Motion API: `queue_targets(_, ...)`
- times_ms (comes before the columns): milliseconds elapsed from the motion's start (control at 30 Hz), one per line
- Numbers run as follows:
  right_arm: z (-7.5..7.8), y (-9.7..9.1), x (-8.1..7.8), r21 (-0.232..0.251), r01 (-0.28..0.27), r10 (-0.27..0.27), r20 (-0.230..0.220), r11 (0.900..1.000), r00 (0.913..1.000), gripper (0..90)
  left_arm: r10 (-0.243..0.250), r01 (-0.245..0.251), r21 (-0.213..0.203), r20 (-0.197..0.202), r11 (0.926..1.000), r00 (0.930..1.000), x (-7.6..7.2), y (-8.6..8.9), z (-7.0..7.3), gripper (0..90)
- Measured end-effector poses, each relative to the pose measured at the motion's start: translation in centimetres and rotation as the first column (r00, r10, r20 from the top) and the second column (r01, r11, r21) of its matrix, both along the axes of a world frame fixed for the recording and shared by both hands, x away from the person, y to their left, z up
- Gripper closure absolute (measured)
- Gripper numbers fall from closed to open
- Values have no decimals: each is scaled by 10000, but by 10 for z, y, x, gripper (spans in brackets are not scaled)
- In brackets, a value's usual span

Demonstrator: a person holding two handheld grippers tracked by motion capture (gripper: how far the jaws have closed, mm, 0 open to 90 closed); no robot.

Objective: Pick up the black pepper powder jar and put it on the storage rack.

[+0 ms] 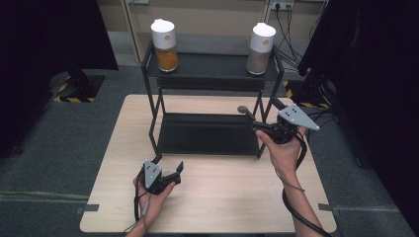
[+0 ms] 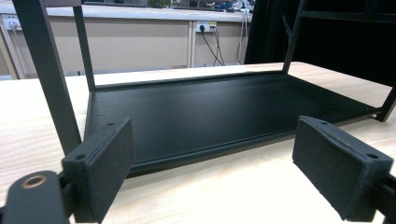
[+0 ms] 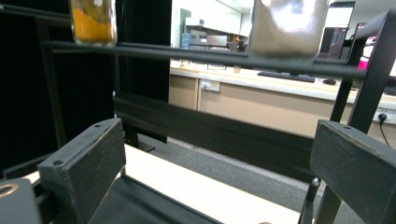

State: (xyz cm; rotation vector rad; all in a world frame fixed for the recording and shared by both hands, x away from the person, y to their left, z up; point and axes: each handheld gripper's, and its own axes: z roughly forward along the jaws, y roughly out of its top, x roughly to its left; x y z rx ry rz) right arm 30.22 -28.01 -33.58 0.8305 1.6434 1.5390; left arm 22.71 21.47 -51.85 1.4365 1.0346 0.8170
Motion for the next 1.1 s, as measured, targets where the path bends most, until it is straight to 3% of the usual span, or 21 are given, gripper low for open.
queue_targets(467,-42,-1,-6,-100,-111,102,-777,9999,9969,37,4,-4,7,13,10000,10000,0,0,0,126)
queue_targets(1100,-89,-5,-17,-83,-261,242,-1809,9996,9832,45,15,-15,9,5,10000,10000,0,0,0,125)
